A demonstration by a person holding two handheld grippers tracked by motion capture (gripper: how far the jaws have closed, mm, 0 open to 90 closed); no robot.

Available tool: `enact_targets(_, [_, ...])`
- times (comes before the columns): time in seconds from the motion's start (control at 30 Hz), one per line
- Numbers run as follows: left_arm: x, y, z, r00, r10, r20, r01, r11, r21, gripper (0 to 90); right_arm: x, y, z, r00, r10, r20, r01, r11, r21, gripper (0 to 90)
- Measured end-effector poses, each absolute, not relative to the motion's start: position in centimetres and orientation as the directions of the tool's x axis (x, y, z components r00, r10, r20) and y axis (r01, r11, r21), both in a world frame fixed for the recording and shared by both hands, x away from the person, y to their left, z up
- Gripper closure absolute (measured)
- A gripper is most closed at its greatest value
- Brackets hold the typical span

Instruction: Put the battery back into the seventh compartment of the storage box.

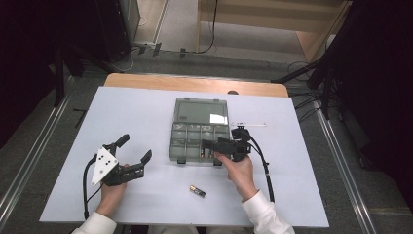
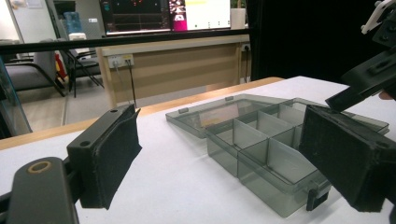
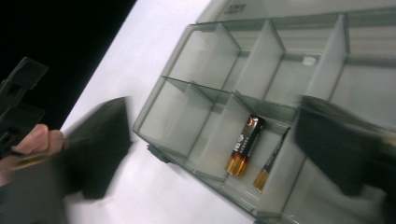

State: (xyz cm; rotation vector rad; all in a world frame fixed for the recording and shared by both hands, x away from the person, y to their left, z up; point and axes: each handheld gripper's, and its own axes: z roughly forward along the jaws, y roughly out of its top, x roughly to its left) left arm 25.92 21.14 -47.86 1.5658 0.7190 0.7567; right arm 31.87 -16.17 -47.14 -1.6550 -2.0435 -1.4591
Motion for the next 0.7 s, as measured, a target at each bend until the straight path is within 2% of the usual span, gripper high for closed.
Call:
enact_targets(0.03, [25.9,21.1,-47.9,0.598,0.798,0.072,0.032,-0.114,0.993,12.1,31.9,-16.2,-47.1,-0.388,0.68,0.623,0.81,-0.072,0.583,7.0])
enact_targets(0.1, [25.9,21.1,-47.9,0.598,0.798,0.073,0.032,-0.115,0.993,12.1,31.8,-16.2,-47.0,-0.403,0.674,0.619,0.806,-0.059,0.589,0.0])
enact_targets(0.7, [25.9,21.2,-47.8,0.598,0.798,0.066,0.033,-0.107,0.994,12.1,31.3,-15.7,-45.9,-0.542,0.616,0.571,0.755,0.058,0.653,0.4])
